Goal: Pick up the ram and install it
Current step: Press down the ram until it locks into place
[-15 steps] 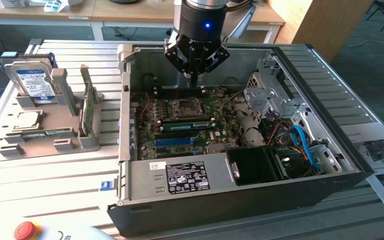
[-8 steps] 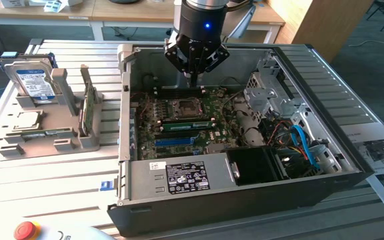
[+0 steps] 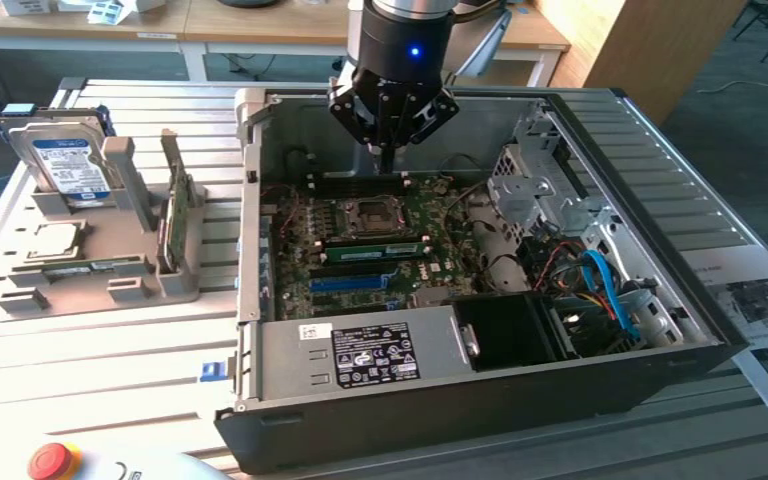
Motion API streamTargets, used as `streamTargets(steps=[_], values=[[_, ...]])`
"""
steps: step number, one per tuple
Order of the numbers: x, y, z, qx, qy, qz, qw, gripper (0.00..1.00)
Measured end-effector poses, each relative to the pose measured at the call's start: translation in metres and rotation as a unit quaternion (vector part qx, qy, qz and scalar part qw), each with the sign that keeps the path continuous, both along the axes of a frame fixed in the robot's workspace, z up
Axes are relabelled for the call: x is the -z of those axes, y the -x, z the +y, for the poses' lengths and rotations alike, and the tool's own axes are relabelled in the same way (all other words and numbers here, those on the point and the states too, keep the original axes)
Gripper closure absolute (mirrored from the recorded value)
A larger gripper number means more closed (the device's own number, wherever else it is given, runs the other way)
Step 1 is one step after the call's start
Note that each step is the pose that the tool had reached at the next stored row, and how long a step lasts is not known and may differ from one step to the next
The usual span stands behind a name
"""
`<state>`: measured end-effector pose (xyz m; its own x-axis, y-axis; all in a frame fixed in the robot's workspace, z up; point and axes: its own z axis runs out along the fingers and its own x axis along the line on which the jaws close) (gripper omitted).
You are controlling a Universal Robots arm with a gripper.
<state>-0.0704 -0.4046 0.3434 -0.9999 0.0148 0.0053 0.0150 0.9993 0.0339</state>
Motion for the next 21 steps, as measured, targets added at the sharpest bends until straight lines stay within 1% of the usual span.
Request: streamTargets(steps=[4,6,10,16,21], values=[[0.0000,0.0000,0.0000,0.000,0.0000,0.0001,1.0000,0.90],[0.0000,0.0000,0.0000,0.000,-0.0007,0.0005,1.0000,0.90],[0.0000,0.0000,0.0000,0.000,-0.0031,0.0031,1.0000,0.90],[0.0000,0.0000,0.0000,0.000,-0.0043,0.0037,1.0000,0.90],[0.0000,0.0000,0.0000,0.000,-0.0044,0.0038,1.0000,0.90]])
